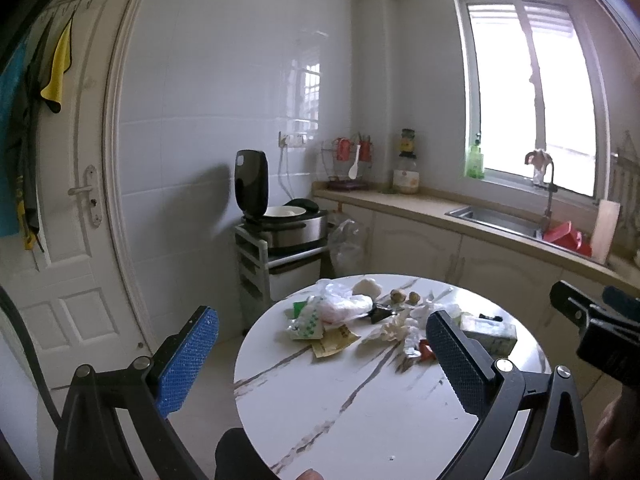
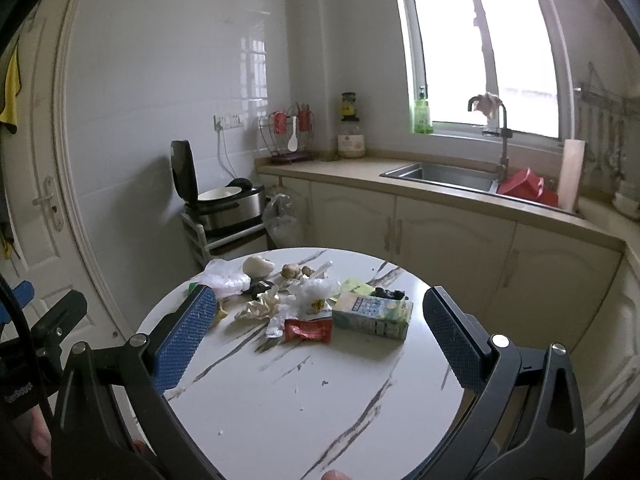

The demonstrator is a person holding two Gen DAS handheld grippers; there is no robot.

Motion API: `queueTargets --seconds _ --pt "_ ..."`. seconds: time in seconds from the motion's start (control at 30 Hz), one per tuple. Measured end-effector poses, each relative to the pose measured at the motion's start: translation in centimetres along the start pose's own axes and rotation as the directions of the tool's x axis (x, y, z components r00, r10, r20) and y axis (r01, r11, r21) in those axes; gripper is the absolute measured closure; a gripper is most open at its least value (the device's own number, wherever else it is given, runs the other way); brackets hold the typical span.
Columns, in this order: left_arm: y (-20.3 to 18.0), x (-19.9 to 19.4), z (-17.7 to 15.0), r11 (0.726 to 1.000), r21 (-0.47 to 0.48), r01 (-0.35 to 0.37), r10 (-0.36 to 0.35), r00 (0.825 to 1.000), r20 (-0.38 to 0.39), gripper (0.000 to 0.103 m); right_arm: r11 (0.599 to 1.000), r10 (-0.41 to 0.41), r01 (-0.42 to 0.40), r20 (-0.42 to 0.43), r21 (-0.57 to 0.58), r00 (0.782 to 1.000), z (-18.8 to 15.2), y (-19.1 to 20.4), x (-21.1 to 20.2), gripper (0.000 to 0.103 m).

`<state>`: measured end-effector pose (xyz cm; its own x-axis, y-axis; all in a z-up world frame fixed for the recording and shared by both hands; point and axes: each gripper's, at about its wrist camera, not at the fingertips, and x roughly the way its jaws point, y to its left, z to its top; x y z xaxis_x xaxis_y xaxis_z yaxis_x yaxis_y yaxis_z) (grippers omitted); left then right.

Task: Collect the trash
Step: 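Move both tools toward the trash on the round table, then grasp the red snack wrapper with the right tool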

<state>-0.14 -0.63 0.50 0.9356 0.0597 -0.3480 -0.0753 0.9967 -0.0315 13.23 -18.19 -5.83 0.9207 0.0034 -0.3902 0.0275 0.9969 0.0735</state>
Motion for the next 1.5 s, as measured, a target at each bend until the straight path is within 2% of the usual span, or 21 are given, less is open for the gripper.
queueTargets --seconds 0.3,0.43,0.53,0.73,0.9,1.0,1.07,1.13,1.27,1.4,1.5 --pt "-0.1 2.8 -0.3 1.000 0.008 -0.006 0.006 0.999 -0.036 0.001 1.000 0.010 -0.011 -0.041 -0.023 0.999 0.1 -0.2 1.8 0.000" --pt "-0.1 5.6 -0.6 1.000 0.010 -0.012 0.013 0.996 -0.083 0.001 0.999 0.012 -0.016 -0.094 -0.035 0.995 -0.4 -0.2 4.4 0.000" --pt "-0.1 8.5 -0.7 1.000 0.010 -0.013 0.015 0.989 -0.146 0.001 0.998 0.009 -0.016 -0.142 -0.053 0.990 -0.9 -0.2 6.8 0.000" --pt "0.0 15.0 -0.9 1.000 0.016 -0.002 0.007 0.960 -0.281 0.001 0.996 0.006 -0.029 -0.275 -0.080 0.961 -2.8 -0.4 12.8 0.000" --pt "0.5 20.4 -1.3 1.000 0.010 0.018 -0.013 0.918 -0.396 0.001 0.996 0.010 -0.044 -0.375 -0.082 0.927 -4.6 -0.6 17.1 0.000" --pt "1.1 23.0 -1.8 1.000 0.001 0.015 -0.013 0.892 -0.451 0.001 0.996 0.024 -0.060 -0.445 -0.068 0.895 -5.6 -0.9 19.7 0.000" --pt "1.9 24.7 -1.9 1.000 -0.016 0.013 -0.019 0.870 -0.493 0.001 0.996 0.031 -0.069 -0.486 -0.060 0.873 -6.3 -1.0 21.5 0.004" --pt "2.4 26.1 -1.6 1.000 -0.022 0.018 -0.027 0.856 -0.516 0.001 0.996 0.039 -0.077 -0.527 -0.050 0.849 -6.8 -1.0 23.2 0.007" --pt "3.3 28.5 -0.9 1.000 -0.001 0.020 -0.017 0.845 -0.535 0.001 0.996 0.048 -0.083 -0.575 -0.034 0.817 -7.5 -0.9 25.7 0.012" --pt "3.9 31.3 -0.4 1.000 0.013 0.024 -0.013 0.835 -0.550 0.001 0.996 0.057 -0.090 -0.603 -0.024 0.796 -7.9 -0.6 27.1 0.010" --pt "2.8 33.7 -0.5 0.999 0.031 0.037 -0.013 0.827 -0.562 0.001 0.994 0.029 -0.086 -0.595 -0.068 0.803 -7.9 0.0 27.8 0.010"
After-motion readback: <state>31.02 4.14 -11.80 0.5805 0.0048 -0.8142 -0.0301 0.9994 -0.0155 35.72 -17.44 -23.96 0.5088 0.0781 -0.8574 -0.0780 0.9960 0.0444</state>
